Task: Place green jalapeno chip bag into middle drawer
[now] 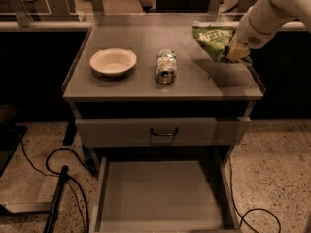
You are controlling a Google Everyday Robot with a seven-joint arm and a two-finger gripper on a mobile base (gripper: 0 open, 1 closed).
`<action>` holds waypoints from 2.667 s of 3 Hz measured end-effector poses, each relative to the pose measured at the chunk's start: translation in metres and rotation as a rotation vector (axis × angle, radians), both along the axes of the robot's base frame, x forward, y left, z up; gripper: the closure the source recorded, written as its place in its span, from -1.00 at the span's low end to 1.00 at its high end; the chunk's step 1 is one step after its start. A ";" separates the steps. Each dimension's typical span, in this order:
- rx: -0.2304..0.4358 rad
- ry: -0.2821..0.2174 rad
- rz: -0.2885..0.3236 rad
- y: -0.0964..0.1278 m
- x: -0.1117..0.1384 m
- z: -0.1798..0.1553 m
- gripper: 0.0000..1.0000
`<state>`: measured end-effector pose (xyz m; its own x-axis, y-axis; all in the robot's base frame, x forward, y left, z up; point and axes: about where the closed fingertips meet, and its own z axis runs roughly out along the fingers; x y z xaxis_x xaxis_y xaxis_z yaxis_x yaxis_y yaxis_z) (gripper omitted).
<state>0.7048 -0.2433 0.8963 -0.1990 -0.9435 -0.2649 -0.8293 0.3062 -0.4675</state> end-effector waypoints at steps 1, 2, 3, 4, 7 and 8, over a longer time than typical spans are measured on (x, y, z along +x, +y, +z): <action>0.024 0.006 -0.029 -0.029 -0.054 0.030 1.00; 0.026 0.008 -0.031 -0.030 -0.056 0.030 1.00; 0.024 0.027 -0.013 -0.030 -0.063 0.029 1.00; 0.011 0.076 -0.024 -0.040 -0.103 0.033 1.00; 0.030 0.157 -0.038 -0.052 -0.183 0.039 1.00; 0.101 0.246 -0.009 -0.034 -0.230 0.016 1.00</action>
Offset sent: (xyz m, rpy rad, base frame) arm -0.0940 -0.0535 0.0432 0.0490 0.0353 -0.0679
